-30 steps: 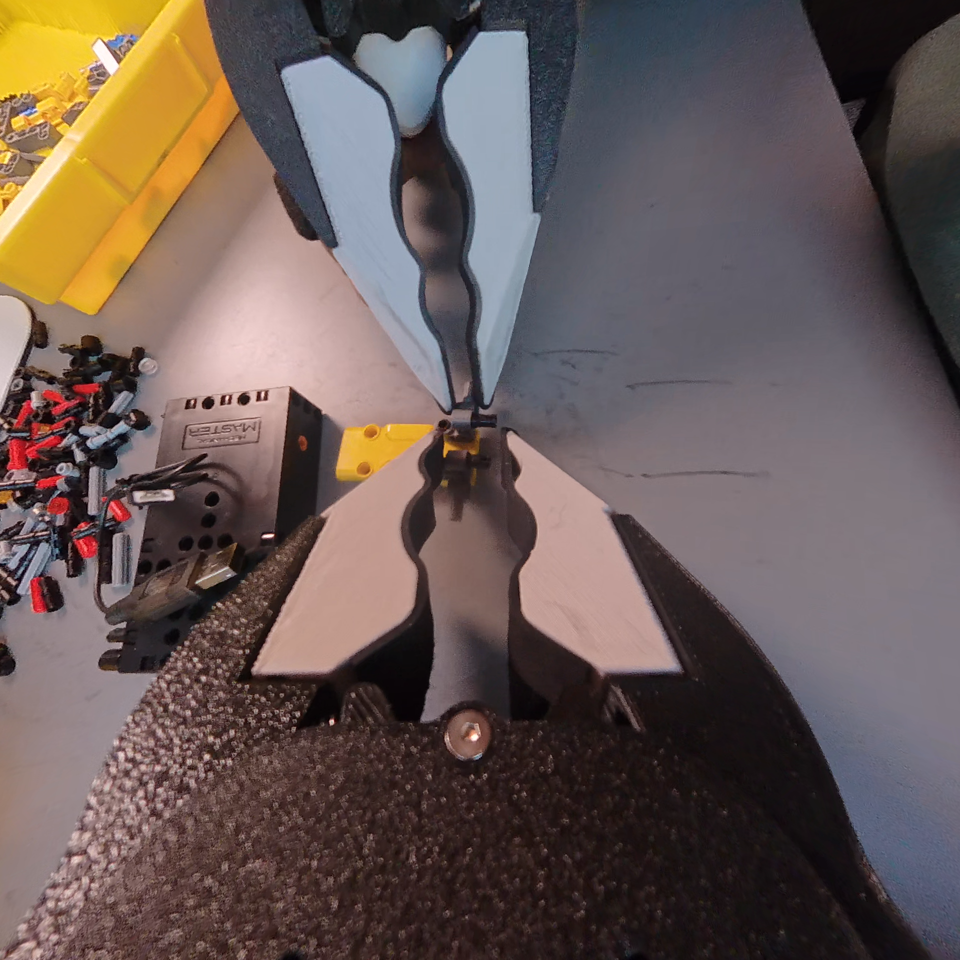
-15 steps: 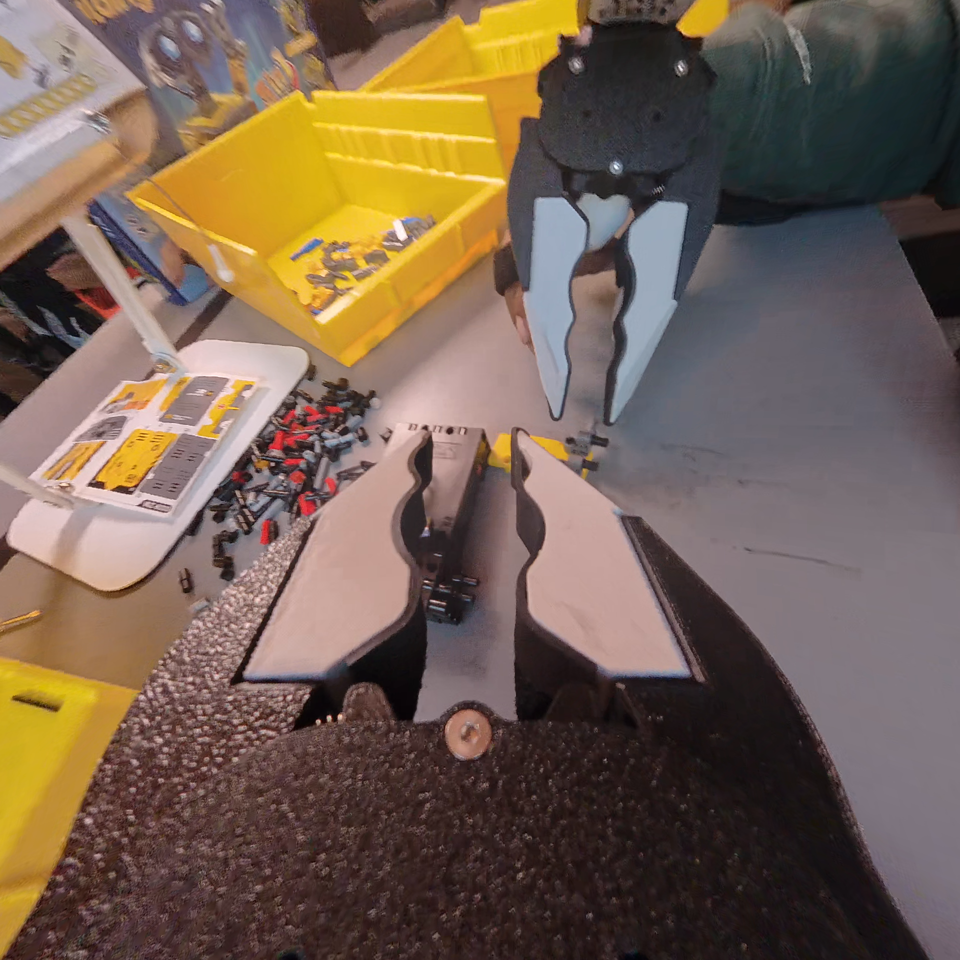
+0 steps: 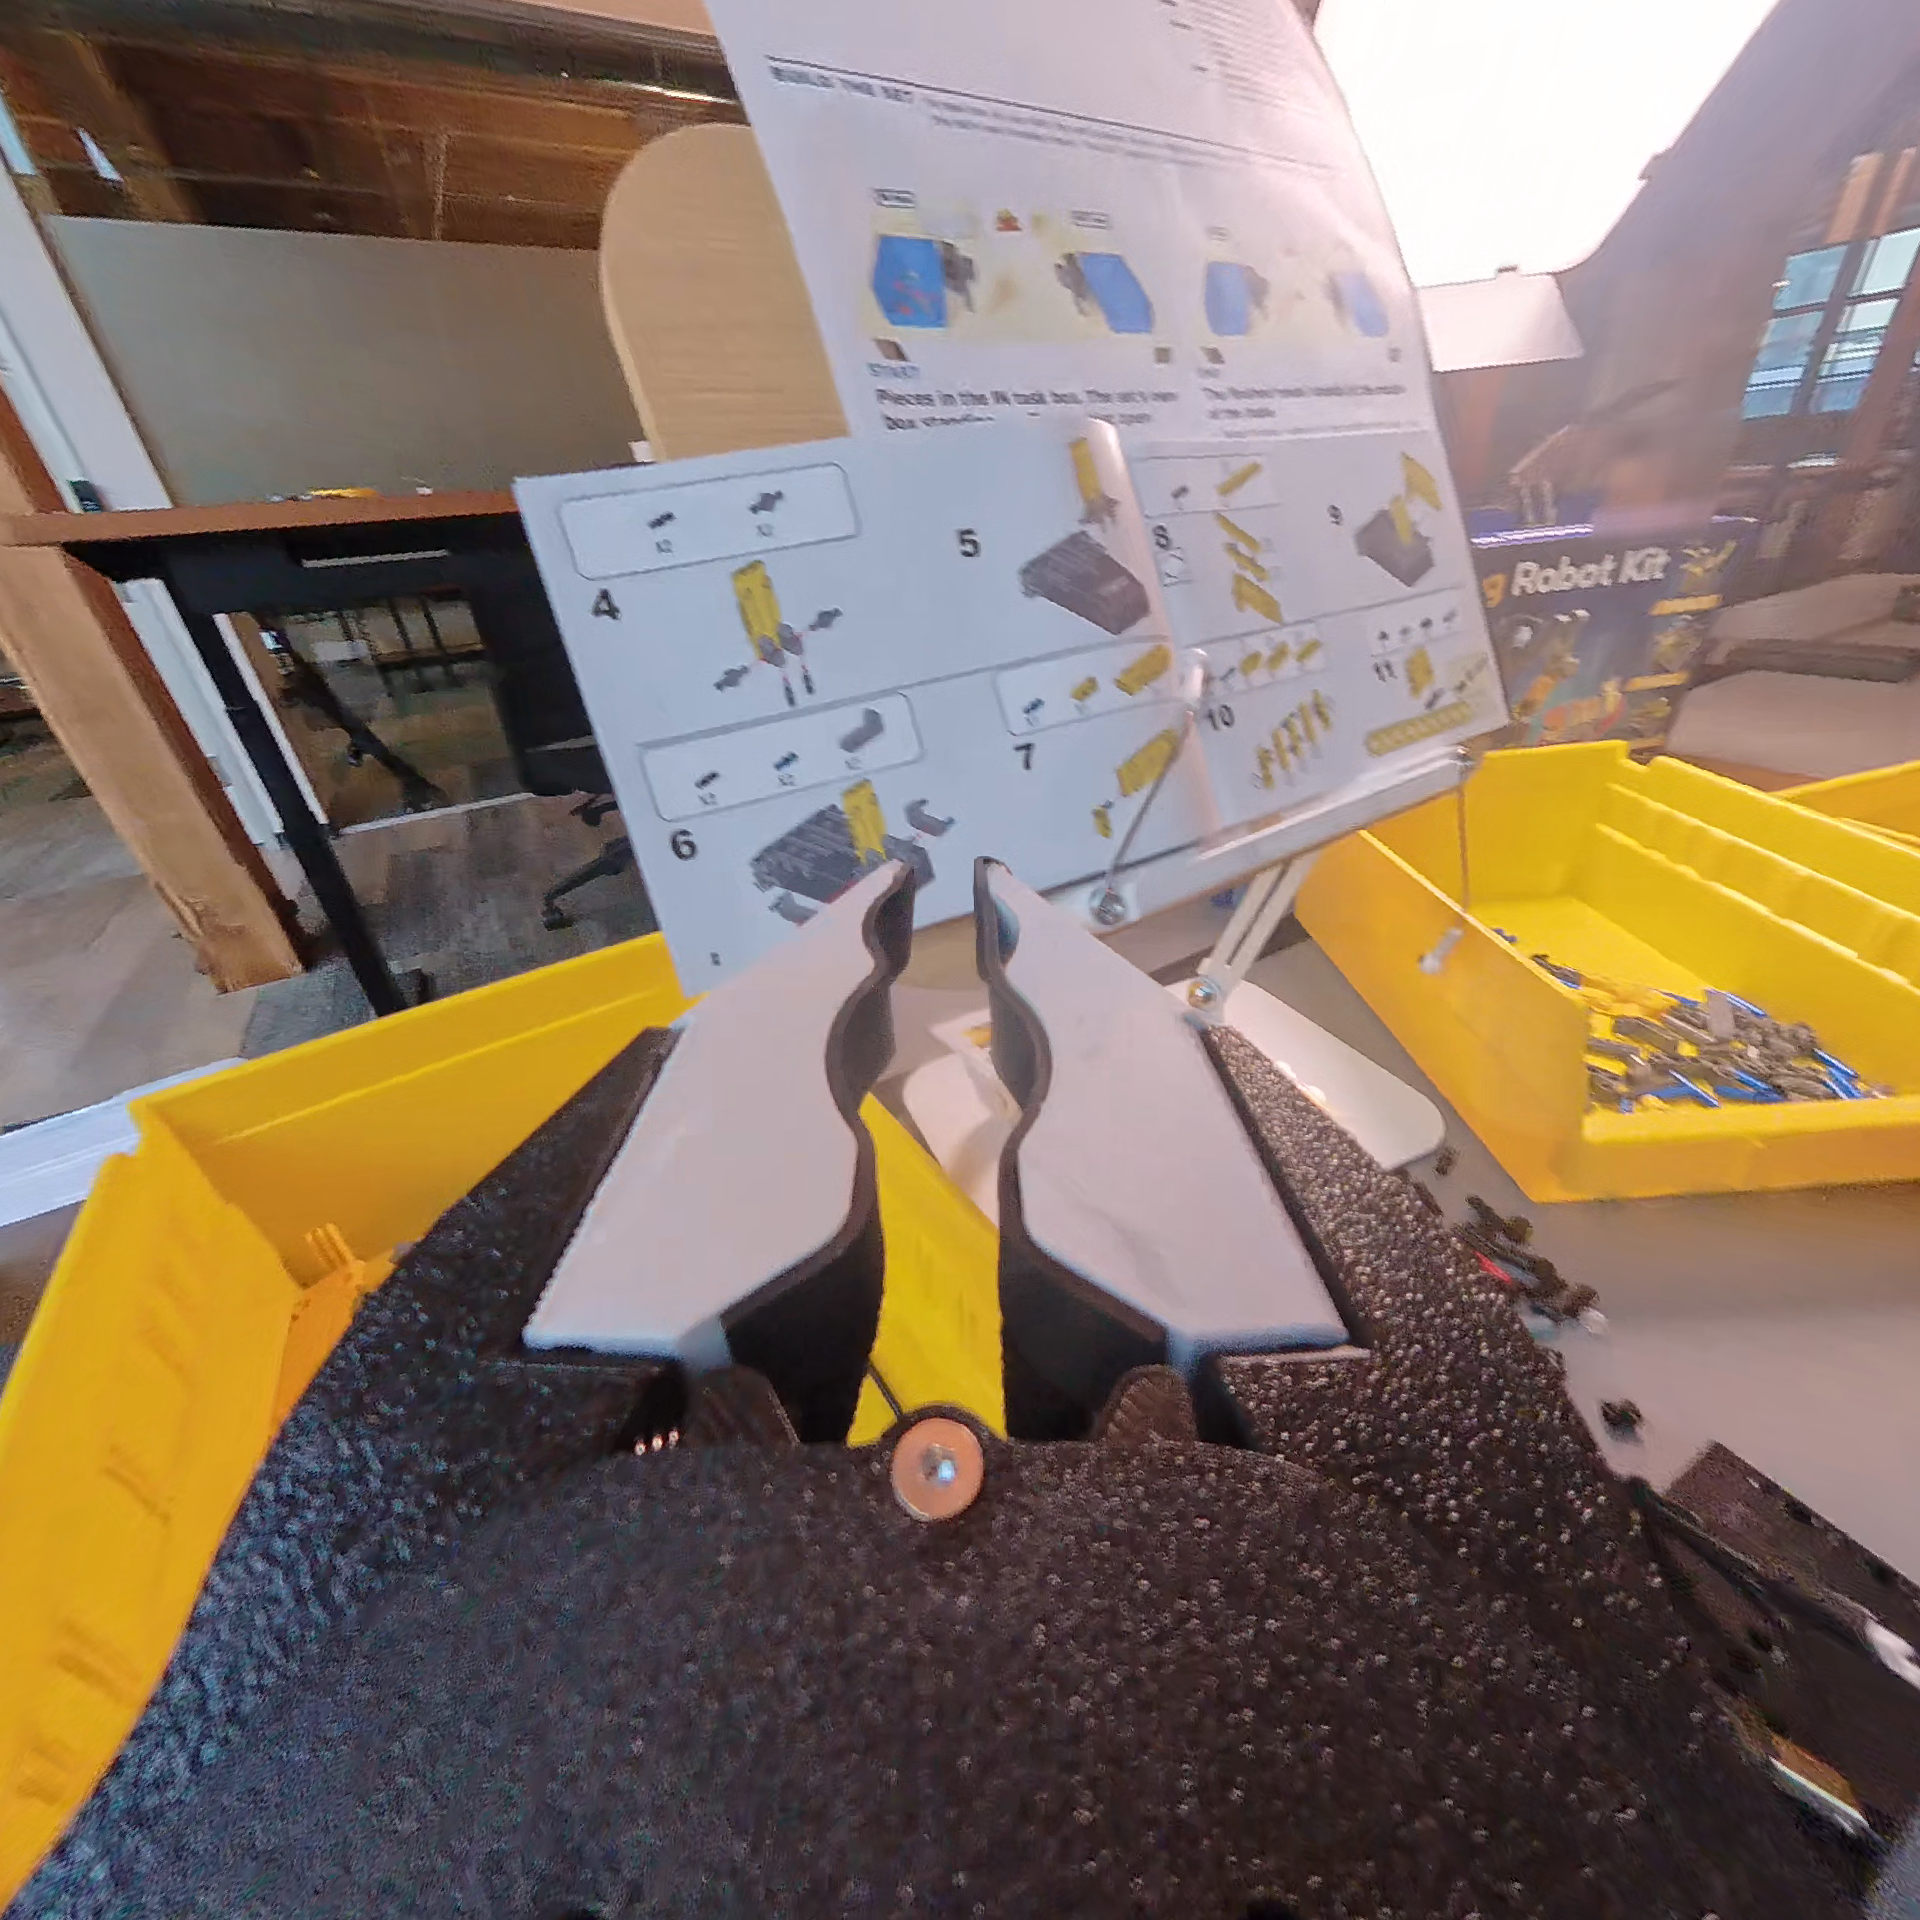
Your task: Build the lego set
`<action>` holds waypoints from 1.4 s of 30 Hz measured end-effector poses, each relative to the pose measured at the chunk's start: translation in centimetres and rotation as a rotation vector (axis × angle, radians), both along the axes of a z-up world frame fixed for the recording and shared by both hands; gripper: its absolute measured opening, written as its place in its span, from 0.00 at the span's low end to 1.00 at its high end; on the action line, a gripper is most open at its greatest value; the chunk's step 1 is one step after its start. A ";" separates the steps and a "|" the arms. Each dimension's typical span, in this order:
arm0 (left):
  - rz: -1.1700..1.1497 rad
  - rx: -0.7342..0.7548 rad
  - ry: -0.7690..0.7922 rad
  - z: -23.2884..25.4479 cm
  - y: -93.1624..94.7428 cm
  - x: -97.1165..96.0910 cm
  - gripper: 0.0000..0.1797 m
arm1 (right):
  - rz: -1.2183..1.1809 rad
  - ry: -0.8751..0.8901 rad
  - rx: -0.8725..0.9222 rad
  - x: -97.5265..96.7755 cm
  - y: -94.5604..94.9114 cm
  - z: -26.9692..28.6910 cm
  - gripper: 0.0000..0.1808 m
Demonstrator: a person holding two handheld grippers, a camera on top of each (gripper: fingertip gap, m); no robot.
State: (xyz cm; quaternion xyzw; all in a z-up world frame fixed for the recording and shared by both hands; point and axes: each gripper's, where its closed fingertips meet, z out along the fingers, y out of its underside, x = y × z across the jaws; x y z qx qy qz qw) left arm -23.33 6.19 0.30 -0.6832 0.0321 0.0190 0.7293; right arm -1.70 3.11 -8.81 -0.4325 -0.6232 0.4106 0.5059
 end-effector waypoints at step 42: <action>0.135 0.080 0.183 2.3 8.0 -0.8 0.04 | -0.022 -0.074 0.009 -0.6 0.6 -3.7 0.07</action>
